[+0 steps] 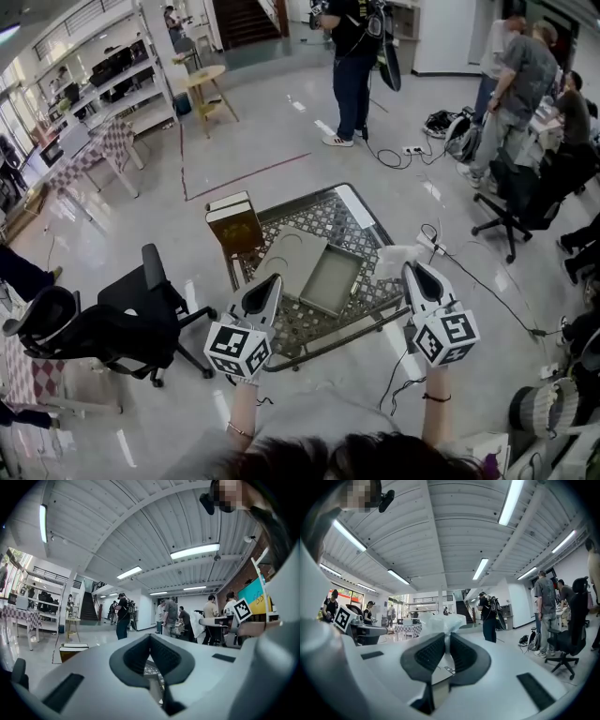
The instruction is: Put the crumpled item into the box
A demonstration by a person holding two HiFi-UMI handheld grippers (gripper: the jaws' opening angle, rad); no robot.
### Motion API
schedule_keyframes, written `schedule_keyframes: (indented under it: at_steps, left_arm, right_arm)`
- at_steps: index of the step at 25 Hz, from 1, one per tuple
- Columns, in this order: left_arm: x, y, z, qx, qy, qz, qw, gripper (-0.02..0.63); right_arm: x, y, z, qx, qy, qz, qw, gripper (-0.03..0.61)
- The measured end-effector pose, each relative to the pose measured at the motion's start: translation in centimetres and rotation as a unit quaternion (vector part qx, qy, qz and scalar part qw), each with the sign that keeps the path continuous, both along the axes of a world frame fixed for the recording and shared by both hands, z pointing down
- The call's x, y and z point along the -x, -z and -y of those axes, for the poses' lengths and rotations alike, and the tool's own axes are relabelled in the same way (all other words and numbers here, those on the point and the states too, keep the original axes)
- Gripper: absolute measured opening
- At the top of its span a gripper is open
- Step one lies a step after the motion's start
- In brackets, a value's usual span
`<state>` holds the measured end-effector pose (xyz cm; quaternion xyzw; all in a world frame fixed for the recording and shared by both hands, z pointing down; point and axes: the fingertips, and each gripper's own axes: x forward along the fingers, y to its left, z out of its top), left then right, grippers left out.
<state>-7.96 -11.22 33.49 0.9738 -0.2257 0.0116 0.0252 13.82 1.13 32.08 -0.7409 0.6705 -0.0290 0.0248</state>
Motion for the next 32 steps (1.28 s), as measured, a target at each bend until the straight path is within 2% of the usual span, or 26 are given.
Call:
schedule_keyframes:
  at_steps: [15, 26, 32]
  left_arm:
    - [-1.9, -2.5, 2.7, 0.034, -0.009, 0.02, 0.9992, 0.017]
    - [-5.3, -4.3, 5.1, 0.073, 0.028, 0.031, 0.9964, 0.017]
    - [-7.6, -5.4, 5.3, 0.09, 0.037, 0.028, 0.9948, 0.017]
  right_arm:
    - [-1.1, -2.7, 4.1, 0.03, 0.01, 0.019, 0.999, 0.052]
    - [-4.4, -4.2, 9.7, 0.065, 0.076, 0.024, 0.995, 0.052]
    - [-5.3, -5.7, 12.5, 0.089, 0.13, 0.026, 0.987, 0.051]
